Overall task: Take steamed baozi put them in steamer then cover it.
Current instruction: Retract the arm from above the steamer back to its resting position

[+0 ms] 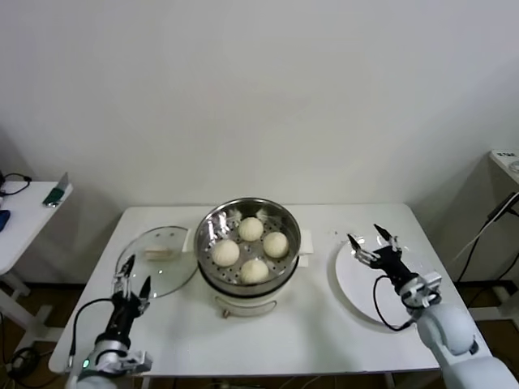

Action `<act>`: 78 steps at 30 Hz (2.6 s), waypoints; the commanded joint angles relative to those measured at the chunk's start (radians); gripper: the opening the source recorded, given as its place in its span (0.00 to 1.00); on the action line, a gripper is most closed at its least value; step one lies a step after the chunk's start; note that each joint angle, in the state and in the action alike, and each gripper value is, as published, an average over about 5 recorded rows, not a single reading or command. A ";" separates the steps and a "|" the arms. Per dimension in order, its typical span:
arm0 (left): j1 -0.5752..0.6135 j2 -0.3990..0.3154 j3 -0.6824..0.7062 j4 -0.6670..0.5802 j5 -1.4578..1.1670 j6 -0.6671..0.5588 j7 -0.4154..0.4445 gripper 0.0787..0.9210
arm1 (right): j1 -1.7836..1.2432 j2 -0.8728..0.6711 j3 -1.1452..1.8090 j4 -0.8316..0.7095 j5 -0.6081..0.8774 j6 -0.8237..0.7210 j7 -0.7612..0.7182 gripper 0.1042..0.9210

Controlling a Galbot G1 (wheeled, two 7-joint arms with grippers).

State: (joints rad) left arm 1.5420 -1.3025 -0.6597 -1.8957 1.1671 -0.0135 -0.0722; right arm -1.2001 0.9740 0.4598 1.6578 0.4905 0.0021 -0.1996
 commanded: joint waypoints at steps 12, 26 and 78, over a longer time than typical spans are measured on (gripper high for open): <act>-0.388 0.027 0.073 0.469 0.256 -0.001 -0.038 0.88 | -0.148 0.086 0.132 -0.027 -0.121 -0.015 0.002 0.88; -0.504 0.015 0.085 0.637 0.247 -0.015 -0.079 0.88 | -0.097 0.083 0.098 -0.051 -0.132 -0.012 0.010 0.88; -0.608 0.004 0.098 0.772 0.214 -0.024 -0.108 0.38 | -0.012 0.127 0.028 -0.129 -0.207 0.023 0.005 0.88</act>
State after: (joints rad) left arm 0.9353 -1.3011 -0.5631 -1.1211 1.3889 -0.0366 -0.1833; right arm -1.2156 1.0979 0.4884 1.5351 0.2933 0.0223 -0.1931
